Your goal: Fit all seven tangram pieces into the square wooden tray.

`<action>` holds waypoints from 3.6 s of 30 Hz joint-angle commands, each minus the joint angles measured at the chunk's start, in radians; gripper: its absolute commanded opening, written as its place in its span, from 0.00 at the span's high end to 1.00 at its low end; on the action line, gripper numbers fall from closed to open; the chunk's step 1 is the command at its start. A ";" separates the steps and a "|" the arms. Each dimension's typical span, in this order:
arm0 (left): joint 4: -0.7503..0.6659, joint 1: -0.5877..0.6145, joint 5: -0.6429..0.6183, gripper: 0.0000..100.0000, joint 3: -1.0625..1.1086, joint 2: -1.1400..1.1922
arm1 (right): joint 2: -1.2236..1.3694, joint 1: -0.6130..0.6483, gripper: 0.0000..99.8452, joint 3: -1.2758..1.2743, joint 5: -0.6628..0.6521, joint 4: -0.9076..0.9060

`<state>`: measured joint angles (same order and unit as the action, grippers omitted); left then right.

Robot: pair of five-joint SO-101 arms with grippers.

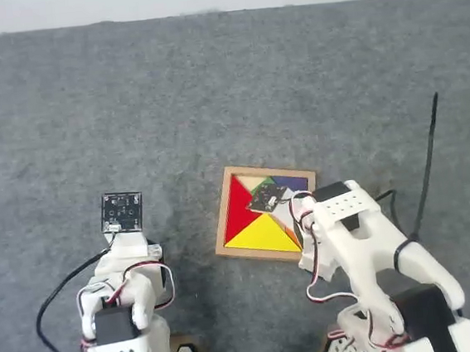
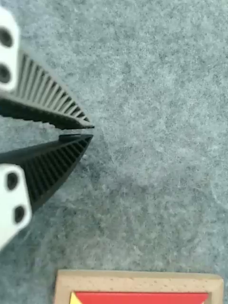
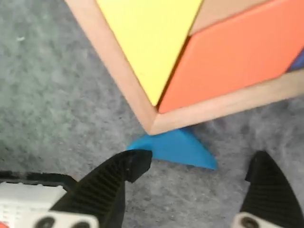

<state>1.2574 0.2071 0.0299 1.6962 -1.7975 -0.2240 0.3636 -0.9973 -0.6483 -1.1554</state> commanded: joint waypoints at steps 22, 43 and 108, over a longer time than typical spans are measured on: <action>0.003 0.005 -0.017 0.98 -0.013 -0.018 | 0.053 -0.536 0.65 0.298 0.232 0.030; 0.003 0.005 -0.017 0.98 -0.013 -0.018 | -0.213 -0.189 0.88 0.371 0.407 -0.202; 0.003 0.005 -0.017 0.98 -0.013 -0.018 | 0.633 0.117 0.99 1.275 0.103 -0.245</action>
<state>1.2574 0.2071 0.0299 1.6962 -1.7975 0.4020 0.4710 0.1872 -0.5240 -1.3978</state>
